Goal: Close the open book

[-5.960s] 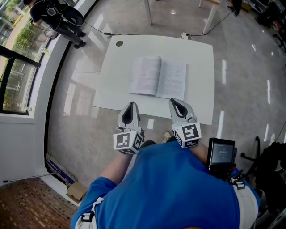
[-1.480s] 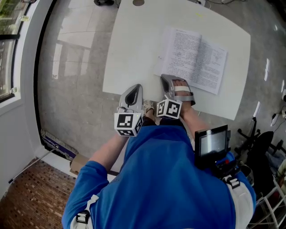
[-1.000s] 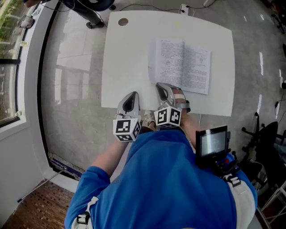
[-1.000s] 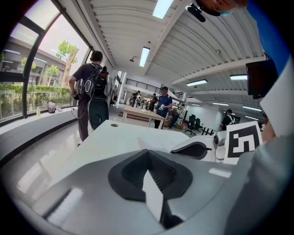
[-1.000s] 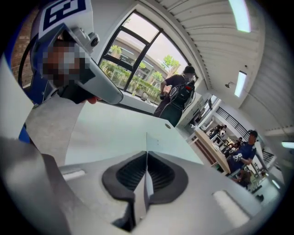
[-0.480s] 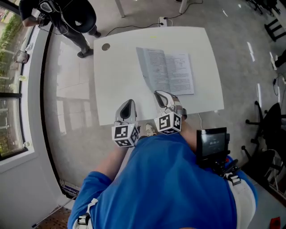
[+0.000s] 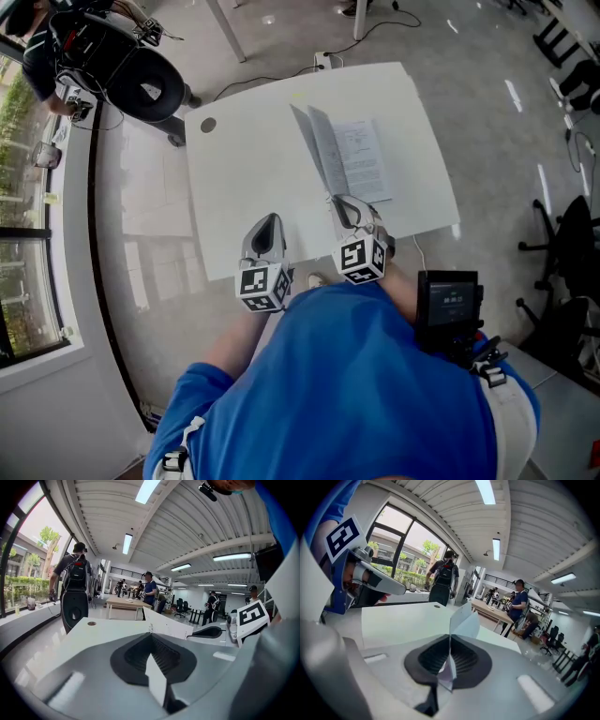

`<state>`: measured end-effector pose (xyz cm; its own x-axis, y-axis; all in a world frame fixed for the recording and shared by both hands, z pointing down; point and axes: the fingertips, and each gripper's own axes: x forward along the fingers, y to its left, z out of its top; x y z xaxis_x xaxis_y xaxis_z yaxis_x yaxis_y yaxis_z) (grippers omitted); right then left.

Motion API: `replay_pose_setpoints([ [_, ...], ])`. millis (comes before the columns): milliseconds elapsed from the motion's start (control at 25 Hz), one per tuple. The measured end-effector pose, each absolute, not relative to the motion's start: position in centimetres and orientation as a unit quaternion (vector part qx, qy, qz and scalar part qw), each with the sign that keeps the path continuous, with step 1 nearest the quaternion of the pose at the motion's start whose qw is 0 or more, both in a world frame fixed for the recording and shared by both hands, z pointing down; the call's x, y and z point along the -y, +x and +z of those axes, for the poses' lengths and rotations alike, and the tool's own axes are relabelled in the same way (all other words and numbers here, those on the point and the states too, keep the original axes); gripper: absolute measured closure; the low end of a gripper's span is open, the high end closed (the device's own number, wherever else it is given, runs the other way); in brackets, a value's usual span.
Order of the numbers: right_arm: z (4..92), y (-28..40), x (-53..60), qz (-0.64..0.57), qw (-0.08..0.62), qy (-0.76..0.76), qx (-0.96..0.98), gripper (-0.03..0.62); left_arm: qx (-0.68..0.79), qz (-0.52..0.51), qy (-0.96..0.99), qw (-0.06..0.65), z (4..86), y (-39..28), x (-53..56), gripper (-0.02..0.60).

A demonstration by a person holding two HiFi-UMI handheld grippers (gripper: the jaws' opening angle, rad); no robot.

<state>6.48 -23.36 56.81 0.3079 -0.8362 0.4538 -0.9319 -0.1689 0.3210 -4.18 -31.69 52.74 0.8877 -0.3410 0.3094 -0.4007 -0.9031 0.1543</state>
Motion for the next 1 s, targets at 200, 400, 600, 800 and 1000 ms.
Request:
replay_pose_setpoints([
  [200,57.7,8.0,22.7,0.114,0.252,0.776,0.567,0.582,0.183,0.142,0.967,0.103,52.9,-3.5,31.9,0.575],
  [400,58.1,9.2,22.2,0.144,0.225,0.791,0.550,0.582,0.173,0.148,0.969,0.098,52.9,-3.2,31.9,0.575],
  [600,59.1,10.6,21.5,0.181,0.193,0.805,0.531,0.582,0.166,0.153,0.970,0.094,52.6,-3.1,31.9,0.575],
  [800,60.3,11.2,20.9,0.214,0.158,0.810,0.523,0.582,0.162,0.159,0.970,0.088,52.3,-3.4,31.7,0.575],
  [1000,62.1,11.8,19.9,0.274,0.104,0.815,0.499,0.582,0.160,0.168,0.969,0.083,52.2,-4.1,31.5,0.575],
])
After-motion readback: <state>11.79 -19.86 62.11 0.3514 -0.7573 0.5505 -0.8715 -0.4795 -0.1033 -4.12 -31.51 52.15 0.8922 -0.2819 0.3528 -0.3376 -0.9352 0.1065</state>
